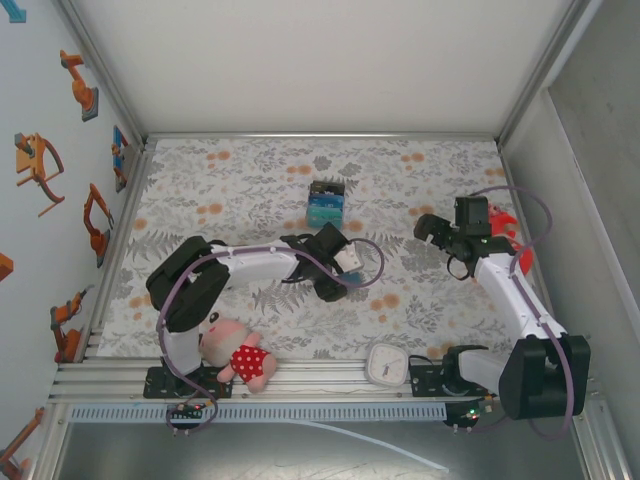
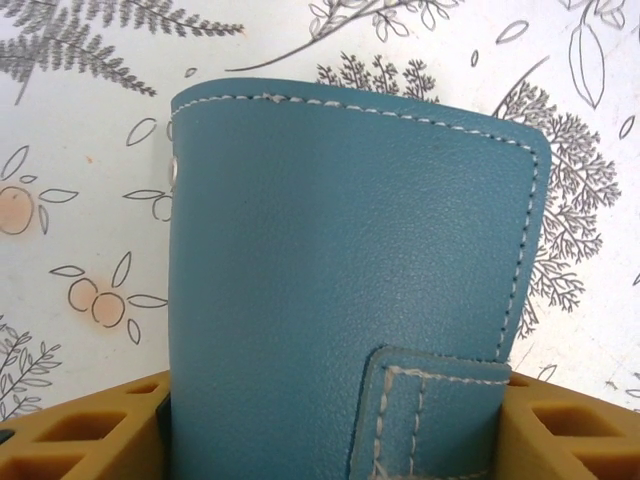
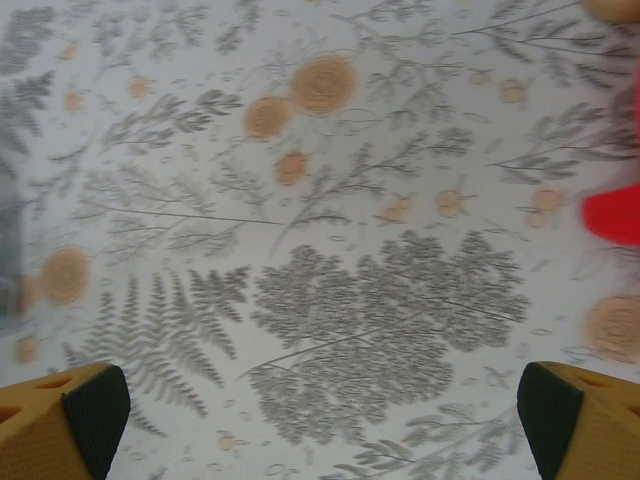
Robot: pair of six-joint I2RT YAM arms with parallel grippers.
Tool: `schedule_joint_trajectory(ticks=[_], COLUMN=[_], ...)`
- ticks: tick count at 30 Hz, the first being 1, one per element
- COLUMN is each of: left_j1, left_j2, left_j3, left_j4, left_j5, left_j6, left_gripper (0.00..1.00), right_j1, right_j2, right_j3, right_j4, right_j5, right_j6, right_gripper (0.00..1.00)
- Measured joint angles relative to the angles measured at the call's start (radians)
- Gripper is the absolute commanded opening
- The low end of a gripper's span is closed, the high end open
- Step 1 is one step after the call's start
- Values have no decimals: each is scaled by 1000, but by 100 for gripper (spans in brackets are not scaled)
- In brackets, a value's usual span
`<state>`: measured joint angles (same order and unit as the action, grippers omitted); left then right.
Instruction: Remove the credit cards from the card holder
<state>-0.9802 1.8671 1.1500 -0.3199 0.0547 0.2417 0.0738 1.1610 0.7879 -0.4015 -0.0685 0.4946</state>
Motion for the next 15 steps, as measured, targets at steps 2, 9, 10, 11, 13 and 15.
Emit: schedule_joint_trajectory(ticks=[2, 9, 10, 11, 13, 15], left_j1=[9, 80, 92, 104, 118, 122], left_j2=[-17, -65, -72, -80, -93, -101], left_j3=[-17, -86, -99, -111, -126, -129], left_j4=[13, 100, 117, 132, 151, 162], left_j5=[10, 97, 113, 128, 146, 159], left_j6=[-35, -197, -220, -240, -268, -287], left_gripper=[58, 53, 53, 53, 53, 53], right_j1=[0, 50, 68, 86, 127, 169], right_j2=[0, 24, 34, 44, 69, 101], right_j3=[-33, -166, -171, -173, -173, -173], right_j4=[58, 235, 251, 267, 308, 356], right_j5=[-97, -353, -374, -393, -421, -447], right_j6=[32, 167, 180, 193, 220, 252], right_gripper=[99, 97, 96, 96, 93, 90])
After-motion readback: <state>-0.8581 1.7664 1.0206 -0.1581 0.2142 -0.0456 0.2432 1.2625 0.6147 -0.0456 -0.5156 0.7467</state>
